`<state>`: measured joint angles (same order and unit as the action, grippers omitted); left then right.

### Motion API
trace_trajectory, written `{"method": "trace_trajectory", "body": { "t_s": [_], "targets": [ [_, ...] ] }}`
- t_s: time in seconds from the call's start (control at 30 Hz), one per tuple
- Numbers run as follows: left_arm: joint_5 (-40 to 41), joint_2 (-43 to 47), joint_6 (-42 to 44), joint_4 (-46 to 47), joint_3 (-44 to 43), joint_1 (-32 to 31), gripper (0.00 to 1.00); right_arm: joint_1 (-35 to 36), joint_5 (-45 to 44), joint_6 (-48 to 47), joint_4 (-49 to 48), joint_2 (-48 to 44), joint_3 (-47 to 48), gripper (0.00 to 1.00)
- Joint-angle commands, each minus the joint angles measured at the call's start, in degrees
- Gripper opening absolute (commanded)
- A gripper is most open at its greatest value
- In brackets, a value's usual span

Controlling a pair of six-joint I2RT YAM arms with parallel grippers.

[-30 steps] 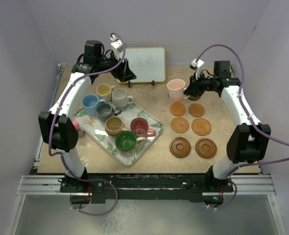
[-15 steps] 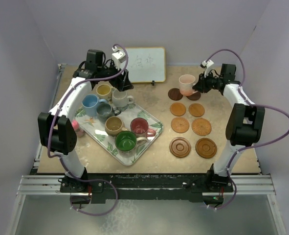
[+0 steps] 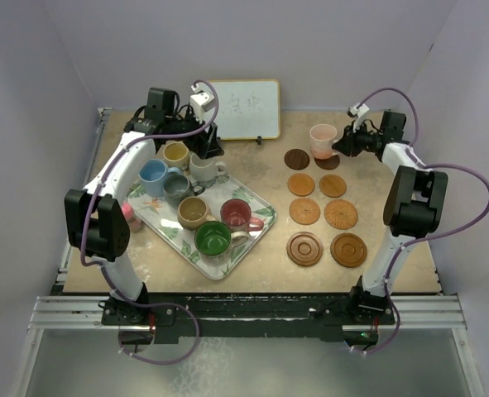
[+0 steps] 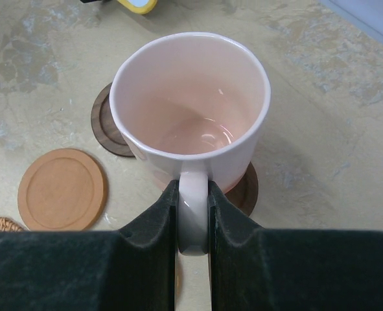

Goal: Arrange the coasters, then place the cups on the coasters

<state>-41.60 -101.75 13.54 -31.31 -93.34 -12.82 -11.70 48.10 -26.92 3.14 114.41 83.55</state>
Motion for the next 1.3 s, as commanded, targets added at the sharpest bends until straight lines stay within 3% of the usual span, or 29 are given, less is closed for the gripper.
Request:
{"method": "trace_trajectory", "body": {
  "t_s": [0.0,1.27],
  "targets": [
    [-0.3,0.8,2.4,0.6,-0.3,0.3,0.82,-0.7,5.9,-3.3,-4.9,-2.6,3.4,0.00],
    [-2.4,-4.7,2.2,1.2,-4.8,-1.1,0.83,-2.5,6.0,-11.6,2.0,-0.9,1.1,0.00]
  ]
}}
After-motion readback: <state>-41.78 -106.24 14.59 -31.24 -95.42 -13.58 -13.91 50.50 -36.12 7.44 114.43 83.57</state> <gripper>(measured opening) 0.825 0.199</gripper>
